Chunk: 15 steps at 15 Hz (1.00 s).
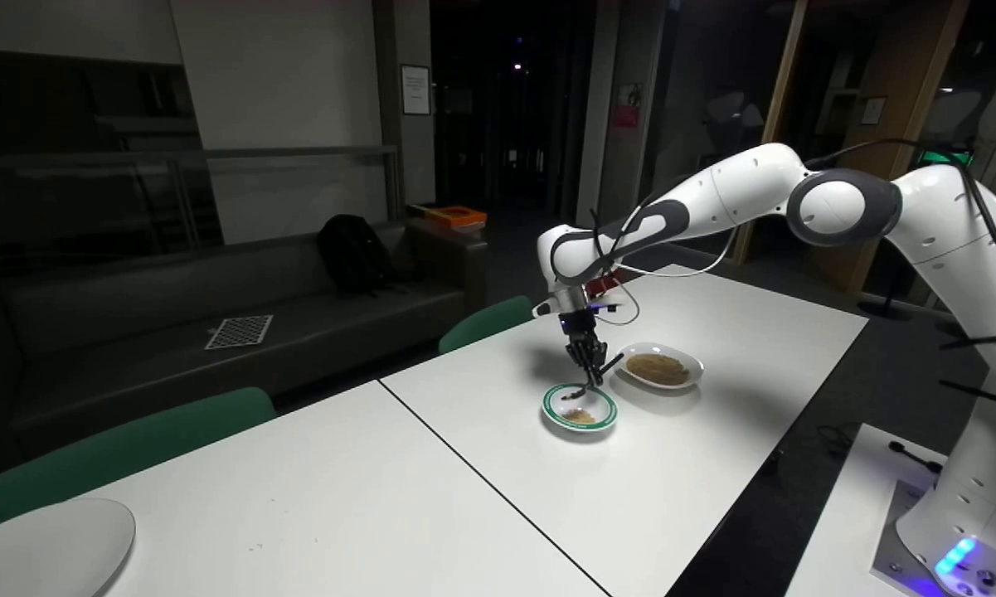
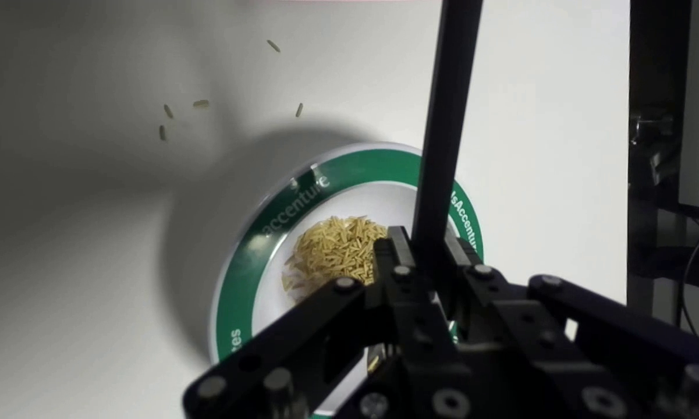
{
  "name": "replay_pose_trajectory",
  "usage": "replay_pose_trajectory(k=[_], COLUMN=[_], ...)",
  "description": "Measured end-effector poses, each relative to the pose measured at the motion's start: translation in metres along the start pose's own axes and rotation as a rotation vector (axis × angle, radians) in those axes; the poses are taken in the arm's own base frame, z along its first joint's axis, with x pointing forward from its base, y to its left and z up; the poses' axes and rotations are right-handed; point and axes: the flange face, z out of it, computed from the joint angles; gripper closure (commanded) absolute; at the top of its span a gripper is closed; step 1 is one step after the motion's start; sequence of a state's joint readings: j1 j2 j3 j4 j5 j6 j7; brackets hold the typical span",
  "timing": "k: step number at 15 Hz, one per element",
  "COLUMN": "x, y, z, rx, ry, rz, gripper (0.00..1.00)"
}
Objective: Scoop some contents from the white plate using the spoon and put it in the bowl.
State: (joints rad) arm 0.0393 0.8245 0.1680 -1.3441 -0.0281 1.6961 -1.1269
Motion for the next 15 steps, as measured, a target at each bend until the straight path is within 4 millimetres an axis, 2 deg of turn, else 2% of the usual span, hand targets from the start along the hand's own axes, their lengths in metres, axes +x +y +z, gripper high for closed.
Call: replay_pose_trajectory(k=[8,15], x=[-0.006,-0.009], y=[-0.023,-0.030], z=[-0.002,0.014], rx=[0.011,0.011], ry=[-0.025,-0.028], rz=[-0.005,-0.006], gripper=[0.97,0.97])
